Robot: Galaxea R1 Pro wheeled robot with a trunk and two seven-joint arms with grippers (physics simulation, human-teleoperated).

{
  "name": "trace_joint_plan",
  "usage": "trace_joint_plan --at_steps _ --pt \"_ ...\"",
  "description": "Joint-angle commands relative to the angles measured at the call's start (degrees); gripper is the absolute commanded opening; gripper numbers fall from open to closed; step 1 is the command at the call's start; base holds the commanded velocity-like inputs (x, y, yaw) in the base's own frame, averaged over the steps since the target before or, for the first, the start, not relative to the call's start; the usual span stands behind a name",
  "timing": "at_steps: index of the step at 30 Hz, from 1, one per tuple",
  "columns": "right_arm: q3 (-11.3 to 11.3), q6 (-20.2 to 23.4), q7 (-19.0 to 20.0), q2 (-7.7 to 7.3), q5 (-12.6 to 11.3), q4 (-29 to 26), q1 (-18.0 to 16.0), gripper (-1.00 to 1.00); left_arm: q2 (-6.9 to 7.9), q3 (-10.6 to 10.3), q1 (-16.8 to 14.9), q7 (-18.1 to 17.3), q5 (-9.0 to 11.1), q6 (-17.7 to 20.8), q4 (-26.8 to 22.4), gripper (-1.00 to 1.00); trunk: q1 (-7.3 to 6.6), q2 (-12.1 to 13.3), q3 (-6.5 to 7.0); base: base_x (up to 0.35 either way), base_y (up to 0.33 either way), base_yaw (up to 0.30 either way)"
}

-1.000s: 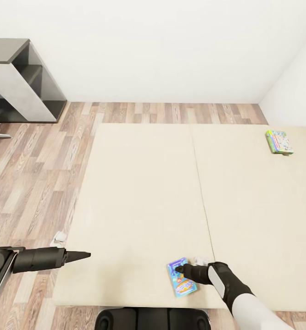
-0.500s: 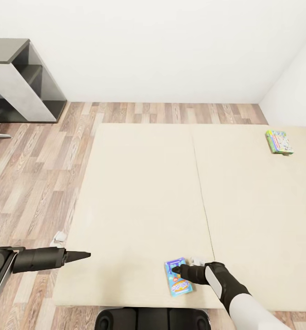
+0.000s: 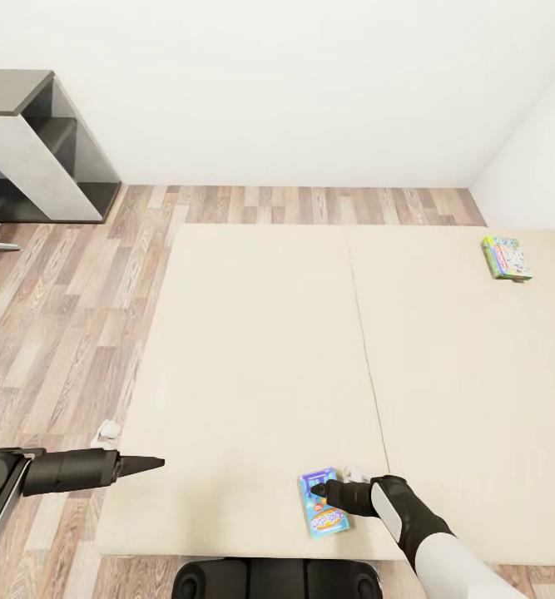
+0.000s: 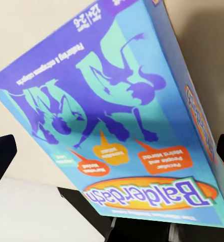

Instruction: Put all the toys in the child's room - the three board games (two on the bed and one on the table), the two jigsaw puzzles on the table, and the tennis ball on the table - inside the toy box on the table in the child's room.

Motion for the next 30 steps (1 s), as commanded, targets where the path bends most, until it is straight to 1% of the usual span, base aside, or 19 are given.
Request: trace_joint_plan --at_steps 1,5,7,8,11,14,30 --pt "-0.5 0.4 0.2 0.07 0.0 -0.1 0.0 1.00 0.02 0.0 0.0 -0.2 0.0 0.6 0.0 1.00 0.02 -0.1 -0.05 0.000 0.000 0.000" --pt "-0.5 0.4 0.6 0.08 0.0 -0.1 0.0 1.00 0.02 0.0 0.0 -0.2 0.0 0.6 0.0 1.00 0.02 -0.1 -0.05 0.000 0.000 0.000" --pt "-0.5 0.4 1.4 0.08 0.0 -0.1 0.0 1.00 0.02 0.0 0.0 -0.2 0.0 0.6 0.0 1.00 0.02 -0.1 -0.05 0.000 0.000 0.000" --pt "-0.5 0.4 2.6 0.08 0.0 -0.1 0.0 1.00 0.02 0.0 0.0 -0.2 0.0 0.6 0.0 1.00 0.02 -0.1 -0.05 0.000 0.000 0.000" --pt "-0.5 0.4 4.3 0.08 0.0 -0.1 0.0 1.00 0.02 0.0 0.0 -0.2 0.0 0.6 0.0 1.00 0.02 -0.1 -0.05 0.000 0.000 0.000" --pt "-0.5 0.4 5.1 0.08 0.0 -0.1 0.0 1.00 0.02 0.0 0.0 -0.2 0.0 0.6 0.0 1.00 0.02 -0.1 -0.05 0.000 0.000 0.000" --pt "-0.5 0.3 5.4 0.37 0.1 -0.2 0.0 1.00 0.02 0.0 0.0 -0.2 0.0 0.6 0.0 1.00 0.02 -0.1 -0.05 0.000 0.000 0.000"
